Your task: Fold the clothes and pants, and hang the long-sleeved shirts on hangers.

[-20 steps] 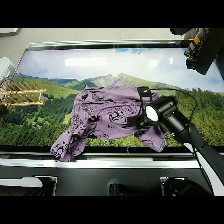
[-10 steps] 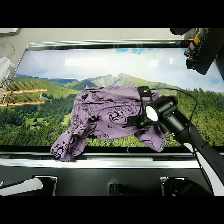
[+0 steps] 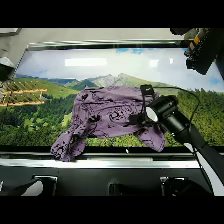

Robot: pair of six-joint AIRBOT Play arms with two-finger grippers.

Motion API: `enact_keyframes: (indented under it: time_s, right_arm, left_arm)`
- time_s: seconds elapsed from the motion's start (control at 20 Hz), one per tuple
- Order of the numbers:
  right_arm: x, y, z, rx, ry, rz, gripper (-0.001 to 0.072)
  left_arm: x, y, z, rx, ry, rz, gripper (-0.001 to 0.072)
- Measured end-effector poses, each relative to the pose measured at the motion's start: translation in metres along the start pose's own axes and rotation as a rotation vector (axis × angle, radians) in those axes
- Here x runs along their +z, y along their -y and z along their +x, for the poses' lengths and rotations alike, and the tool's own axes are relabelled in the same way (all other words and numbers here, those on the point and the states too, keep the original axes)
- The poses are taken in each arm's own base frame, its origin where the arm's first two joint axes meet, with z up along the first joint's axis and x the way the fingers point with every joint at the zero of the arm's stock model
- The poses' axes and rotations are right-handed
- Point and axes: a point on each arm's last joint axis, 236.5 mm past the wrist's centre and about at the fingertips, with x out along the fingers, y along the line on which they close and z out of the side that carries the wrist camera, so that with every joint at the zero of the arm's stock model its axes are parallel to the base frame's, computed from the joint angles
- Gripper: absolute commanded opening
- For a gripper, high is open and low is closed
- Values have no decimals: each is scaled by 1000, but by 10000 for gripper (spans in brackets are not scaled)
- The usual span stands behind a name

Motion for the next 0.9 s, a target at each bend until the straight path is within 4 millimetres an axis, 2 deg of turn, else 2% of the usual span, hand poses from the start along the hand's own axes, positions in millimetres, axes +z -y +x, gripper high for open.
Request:
enact_keyframes:
  time_s: [0.15,0.25,0.4,0.6,0.75,0.9]
  right_arm:
    - [5,7,0,-27,20,48,44]
    - [9,9,0,-38,39,76,43]
    - [15,12,3,-52,62,115,44]
    - [20,17,11,-85,71,151,43]
    - [25,25,13,-124,92,182,43]
    - [30,32,13,-152,118,214,43]
  left_arm:
    - [-53,72,6,-153,-123,52,21]
    - [-90,118,-1,-249,-189,94,22]
    - [-130,164,-20,-346,-242,144,22]
    - [-161,194,-48,-412,-266,187,22]
    - [-180,204,-63,-446,-302,208,22]
    - [-190,211,-71,-473,-322,212,22]
